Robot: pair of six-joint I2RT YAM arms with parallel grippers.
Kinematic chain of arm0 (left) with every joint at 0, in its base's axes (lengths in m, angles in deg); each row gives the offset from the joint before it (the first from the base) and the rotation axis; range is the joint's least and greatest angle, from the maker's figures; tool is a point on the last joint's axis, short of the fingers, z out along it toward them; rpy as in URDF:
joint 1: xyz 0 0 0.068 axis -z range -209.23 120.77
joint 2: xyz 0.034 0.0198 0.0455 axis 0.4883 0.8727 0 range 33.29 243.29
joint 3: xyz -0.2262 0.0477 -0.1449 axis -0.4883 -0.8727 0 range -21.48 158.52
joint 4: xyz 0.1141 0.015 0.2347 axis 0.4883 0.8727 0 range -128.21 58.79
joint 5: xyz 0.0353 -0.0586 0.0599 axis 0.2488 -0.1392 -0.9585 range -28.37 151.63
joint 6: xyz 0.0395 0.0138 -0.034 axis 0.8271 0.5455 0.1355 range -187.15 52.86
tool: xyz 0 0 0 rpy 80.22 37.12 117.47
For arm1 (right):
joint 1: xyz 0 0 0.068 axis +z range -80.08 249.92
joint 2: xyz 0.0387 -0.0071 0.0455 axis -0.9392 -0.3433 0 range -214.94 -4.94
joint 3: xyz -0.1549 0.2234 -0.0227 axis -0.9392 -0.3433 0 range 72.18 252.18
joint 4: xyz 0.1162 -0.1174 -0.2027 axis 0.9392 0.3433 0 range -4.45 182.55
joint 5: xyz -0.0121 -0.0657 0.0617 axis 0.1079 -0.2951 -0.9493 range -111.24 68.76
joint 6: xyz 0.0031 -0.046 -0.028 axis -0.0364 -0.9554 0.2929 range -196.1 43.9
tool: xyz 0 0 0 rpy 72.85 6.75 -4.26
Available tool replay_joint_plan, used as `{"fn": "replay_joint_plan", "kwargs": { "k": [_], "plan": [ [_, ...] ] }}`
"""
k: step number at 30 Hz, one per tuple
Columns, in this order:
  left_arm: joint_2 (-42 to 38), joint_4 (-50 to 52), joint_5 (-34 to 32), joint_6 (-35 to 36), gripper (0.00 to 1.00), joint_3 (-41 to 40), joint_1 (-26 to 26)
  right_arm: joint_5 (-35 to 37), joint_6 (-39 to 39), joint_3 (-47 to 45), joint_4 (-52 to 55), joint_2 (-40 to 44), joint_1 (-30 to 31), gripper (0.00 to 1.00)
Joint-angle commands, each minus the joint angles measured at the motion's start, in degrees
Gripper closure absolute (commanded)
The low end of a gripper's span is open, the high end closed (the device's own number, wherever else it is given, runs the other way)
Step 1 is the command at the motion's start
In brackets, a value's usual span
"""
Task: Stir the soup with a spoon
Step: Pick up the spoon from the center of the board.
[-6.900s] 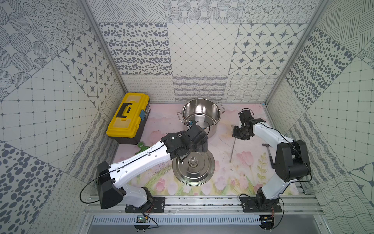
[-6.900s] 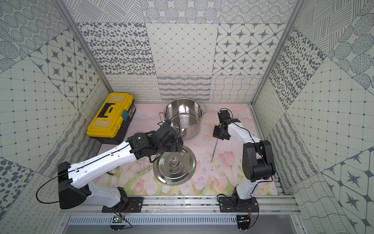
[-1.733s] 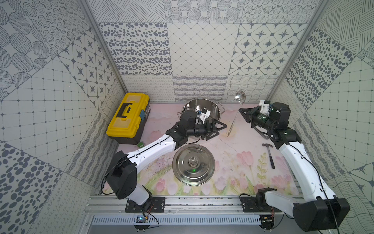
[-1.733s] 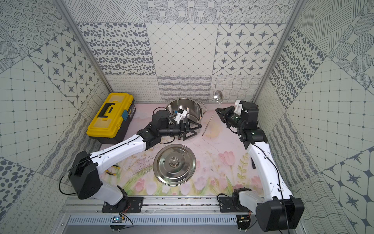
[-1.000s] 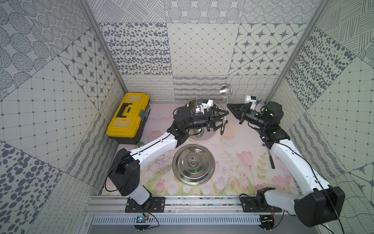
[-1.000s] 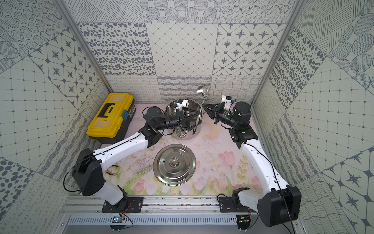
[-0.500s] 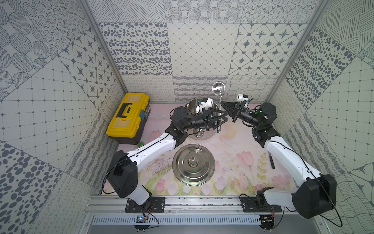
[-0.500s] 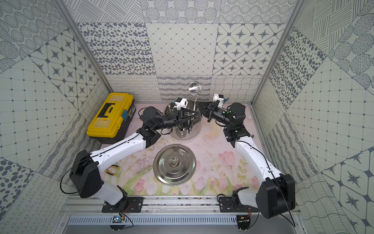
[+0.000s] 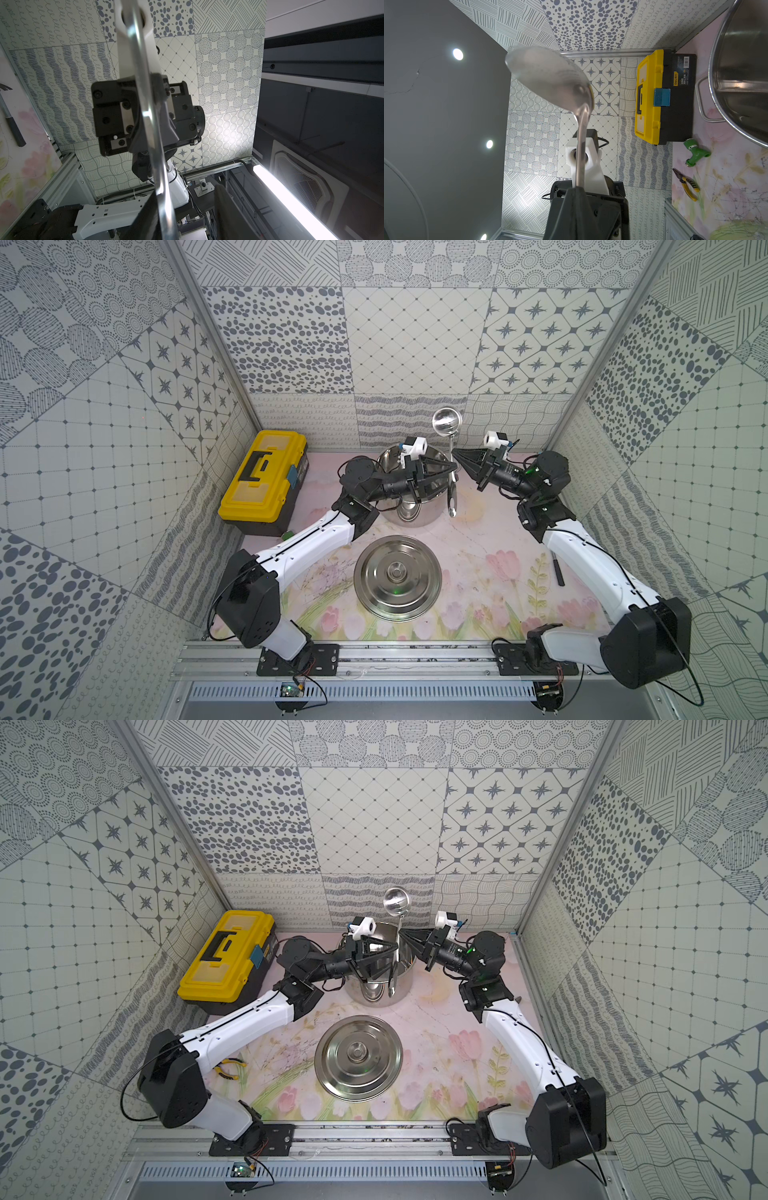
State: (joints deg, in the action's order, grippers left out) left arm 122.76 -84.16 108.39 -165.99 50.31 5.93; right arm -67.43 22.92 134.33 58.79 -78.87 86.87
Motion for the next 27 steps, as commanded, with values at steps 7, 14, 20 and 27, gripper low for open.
{"fn": "replay_joint_plan", "kwargs": {
  "k": [7,14,20,27],
  "plan": [
    [0.9,-5.0,6.0,-1.8,0.82,2.5,-0.2,-1.9,2.7,3.9,-6.1,-2.2,2.6,1.00],
    [-0.1,-4.1,4.5,-0.7,1.00,1.4,-0.4,-1.9,3.5,4.5,-7.1,-2.2,2.5,1.00],
    [-3.3,7.9,0.4,9.6,1.00,2.9,-1.6,4.2,-4.7,7.0,4.7,0.8,2.5,0.33],
    [-5.7,25.8,-16.0,26.0,1.00,9.8,-1.6,12.1,-24.9,20.5,30.4,1.6,6.4,0.21]
  ]
}}
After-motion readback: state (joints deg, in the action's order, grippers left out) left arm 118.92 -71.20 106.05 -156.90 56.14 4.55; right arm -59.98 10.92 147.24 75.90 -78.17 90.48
